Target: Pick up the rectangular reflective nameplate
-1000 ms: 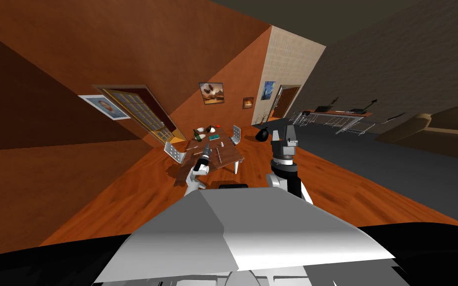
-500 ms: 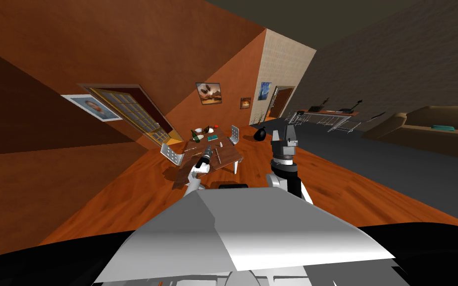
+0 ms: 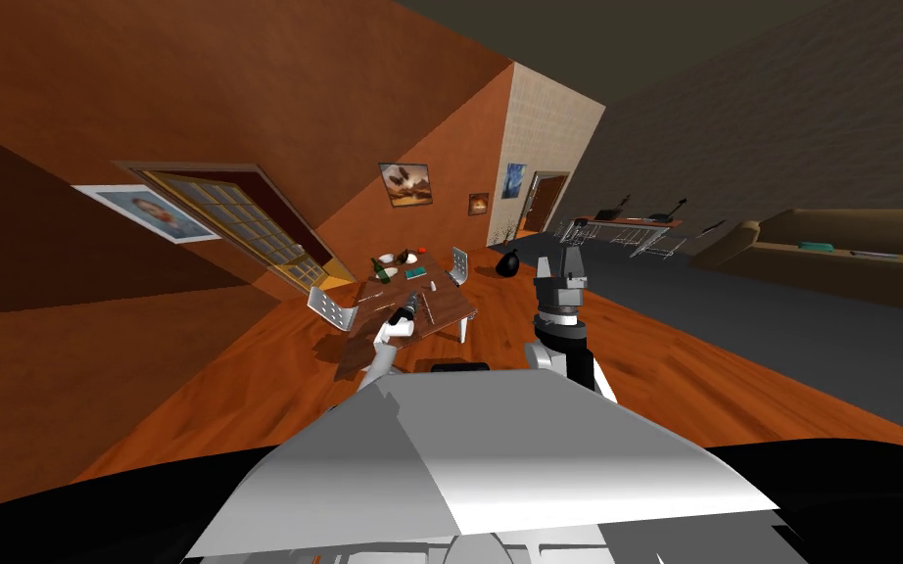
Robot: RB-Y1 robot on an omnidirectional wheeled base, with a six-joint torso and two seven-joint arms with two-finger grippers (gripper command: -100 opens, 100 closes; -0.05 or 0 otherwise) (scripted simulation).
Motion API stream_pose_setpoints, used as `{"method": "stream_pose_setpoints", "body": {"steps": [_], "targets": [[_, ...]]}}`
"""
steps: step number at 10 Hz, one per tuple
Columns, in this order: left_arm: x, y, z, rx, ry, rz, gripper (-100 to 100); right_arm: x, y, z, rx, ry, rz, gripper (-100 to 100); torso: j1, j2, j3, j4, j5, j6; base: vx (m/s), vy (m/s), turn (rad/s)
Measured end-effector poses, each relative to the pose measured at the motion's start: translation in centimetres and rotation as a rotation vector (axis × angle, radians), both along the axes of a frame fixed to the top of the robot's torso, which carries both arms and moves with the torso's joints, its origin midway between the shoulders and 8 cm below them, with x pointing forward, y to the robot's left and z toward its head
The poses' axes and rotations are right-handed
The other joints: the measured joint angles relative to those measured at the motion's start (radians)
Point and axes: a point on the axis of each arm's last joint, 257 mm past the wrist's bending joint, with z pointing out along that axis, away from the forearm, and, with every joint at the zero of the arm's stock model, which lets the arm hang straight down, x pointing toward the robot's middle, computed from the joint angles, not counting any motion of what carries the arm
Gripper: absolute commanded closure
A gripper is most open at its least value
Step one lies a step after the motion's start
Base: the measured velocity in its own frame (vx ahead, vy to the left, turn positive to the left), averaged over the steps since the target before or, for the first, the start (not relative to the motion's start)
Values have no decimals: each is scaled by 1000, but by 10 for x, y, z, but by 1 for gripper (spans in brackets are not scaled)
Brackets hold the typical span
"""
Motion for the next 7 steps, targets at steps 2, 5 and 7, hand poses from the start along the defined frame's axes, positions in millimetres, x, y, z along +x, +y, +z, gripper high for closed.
{"method": "stream_pose_setpoints", "body": {"steps": [2, 5, 7], "targets": [[-1, 5, -22, 13, 67, 3, -100, 0, 0, 0, 0, 0, 0, 0, 0, 0, 0, 0, 0, 0, 8, 3, -67], [-3, 11, -47, 31, 159, 6, -100, 0, 0, 0, 0, 0, 0, 0, -1, 0, 0, 0, 0, 0, 12, -3, -68], [-5, 16, -62, 44, 221, 7, -100, 0, 0, 0, 0, 0, 0, 0, -1, 0, 0, 0, 0, 0, 16, -9, -62]]}}
